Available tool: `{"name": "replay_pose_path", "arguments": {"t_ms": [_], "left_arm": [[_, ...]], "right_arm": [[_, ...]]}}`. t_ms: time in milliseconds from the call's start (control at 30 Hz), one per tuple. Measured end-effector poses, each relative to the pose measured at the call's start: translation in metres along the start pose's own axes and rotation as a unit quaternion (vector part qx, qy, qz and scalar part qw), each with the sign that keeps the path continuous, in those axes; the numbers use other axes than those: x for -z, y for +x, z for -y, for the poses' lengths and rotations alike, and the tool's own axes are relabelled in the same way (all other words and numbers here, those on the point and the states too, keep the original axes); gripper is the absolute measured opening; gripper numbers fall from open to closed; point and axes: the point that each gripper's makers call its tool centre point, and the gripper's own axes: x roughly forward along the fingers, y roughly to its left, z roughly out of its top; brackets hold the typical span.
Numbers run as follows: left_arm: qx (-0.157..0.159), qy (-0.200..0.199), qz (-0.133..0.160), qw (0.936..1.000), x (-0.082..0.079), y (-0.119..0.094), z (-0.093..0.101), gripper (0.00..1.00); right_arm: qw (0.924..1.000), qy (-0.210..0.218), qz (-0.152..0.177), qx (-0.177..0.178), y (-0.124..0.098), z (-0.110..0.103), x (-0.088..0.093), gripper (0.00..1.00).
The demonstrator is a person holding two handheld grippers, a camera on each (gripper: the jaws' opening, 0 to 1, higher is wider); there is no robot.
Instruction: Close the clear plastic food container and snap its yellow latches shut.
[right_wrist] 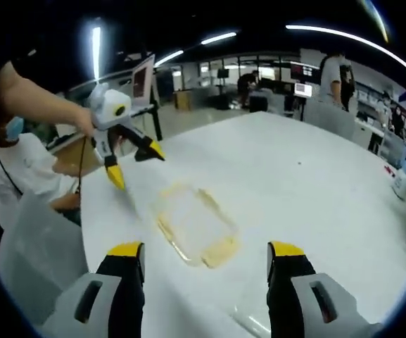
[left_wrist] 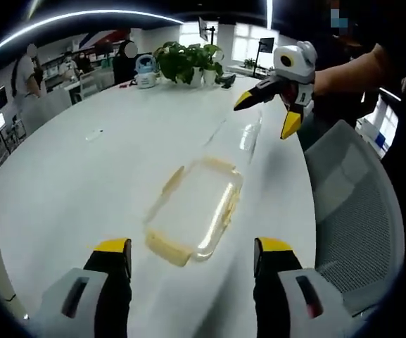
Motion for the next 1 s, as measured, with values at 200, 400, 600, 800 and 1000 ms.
{"name": "replay_pose_path", "arguments": {"t_ms": [200,400,600,800,1000], "left_arm": [[0.011,0.023,-0.02,0.9995,0.002,0.005,-0.007,0.71],[0.024,0.038,-0.038,0.9983,0.006,0.014,-0.007,0.7],[0.038,0.052,-0.051,0.9967,0.011,0.019,-0.007,0.69],[0.043,0.062,-0.063,0.9952,0.015,0.021,-0.009,0.68],[0.049,0.073,-0.075,0.9932,0.021,0.024,-0.012,0.67]], "right_arm": [[0.9989,-0.038,-0.022,-0.014,0.009,-0.003,0.005,0.71],[0.9966,-0.064,-0.044,-0.027,0.019,0.001,0.008,0.7],[0.9931,-0.086,-0.069,-0.041,0.029,0.007,0.014,0.68],[0.9893,-0.102,-0.089,-0.055,0.036,0.008,0.019,0.68],[0.9829,-0.122,-0.116,-0.074,0.043,0.007,0.027,0.66]]}}
